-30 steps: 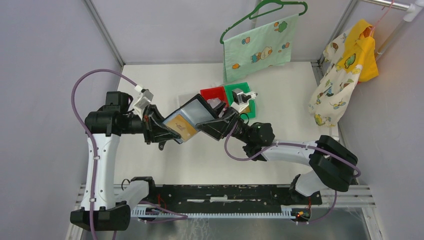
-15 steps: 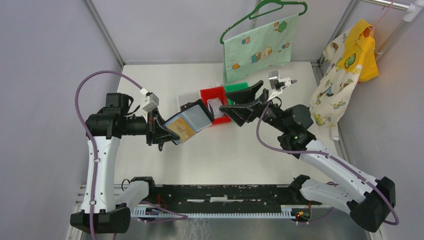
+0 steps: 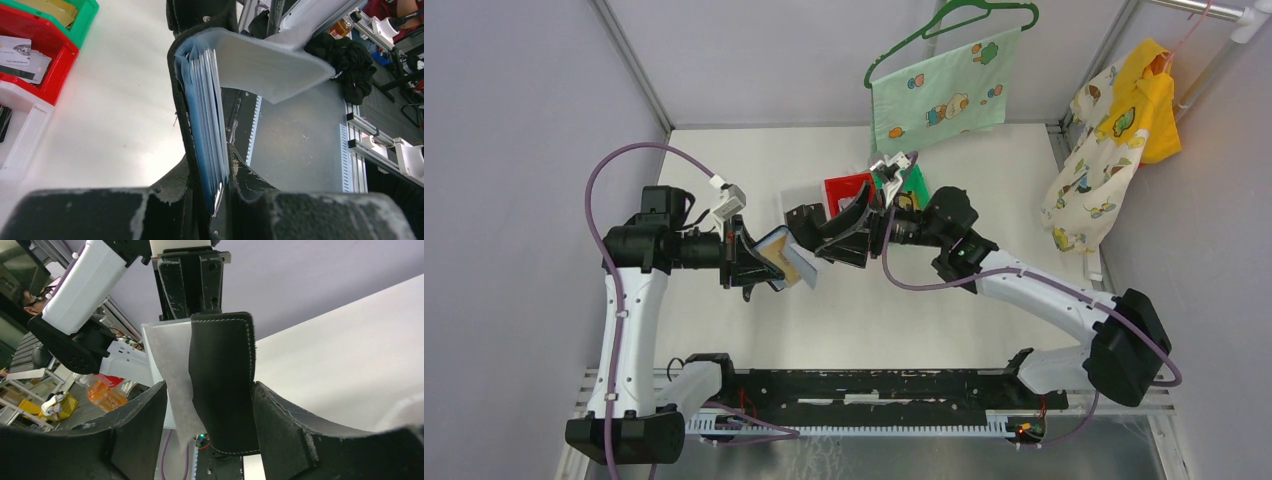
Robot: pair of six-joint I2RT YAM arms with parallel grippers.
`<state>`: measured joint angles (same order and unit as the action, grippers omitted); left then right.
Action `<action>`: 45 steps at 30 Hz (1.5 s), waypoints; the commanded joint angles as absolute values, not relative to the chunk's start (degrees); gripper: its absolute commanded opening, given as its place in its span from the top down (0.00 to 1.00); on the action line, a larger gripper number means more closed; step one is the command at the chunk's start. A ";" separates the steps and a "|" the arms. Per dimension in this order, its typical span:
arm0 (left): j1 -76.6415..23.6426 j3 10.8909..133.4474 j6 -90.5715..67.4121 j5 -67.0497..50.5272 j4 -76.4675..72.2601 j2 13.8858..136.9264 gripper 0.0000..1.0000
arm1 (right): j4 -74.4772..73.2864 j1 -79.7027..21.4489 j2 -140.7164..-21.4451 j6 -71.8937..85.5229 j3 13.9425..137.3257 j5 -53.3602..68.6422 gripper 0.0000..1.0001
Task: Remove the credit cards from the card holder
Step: Remove the credit card from the card holder.
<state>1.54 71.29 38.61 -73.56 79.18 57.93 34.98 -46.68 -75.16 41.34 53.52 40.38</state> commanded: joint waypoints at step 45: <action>1.75 74.70 36.42 -75.76 84.00 60.85 0.98 | 29.36 -51.41 -79.12 38.47 60.79 46.08 0.41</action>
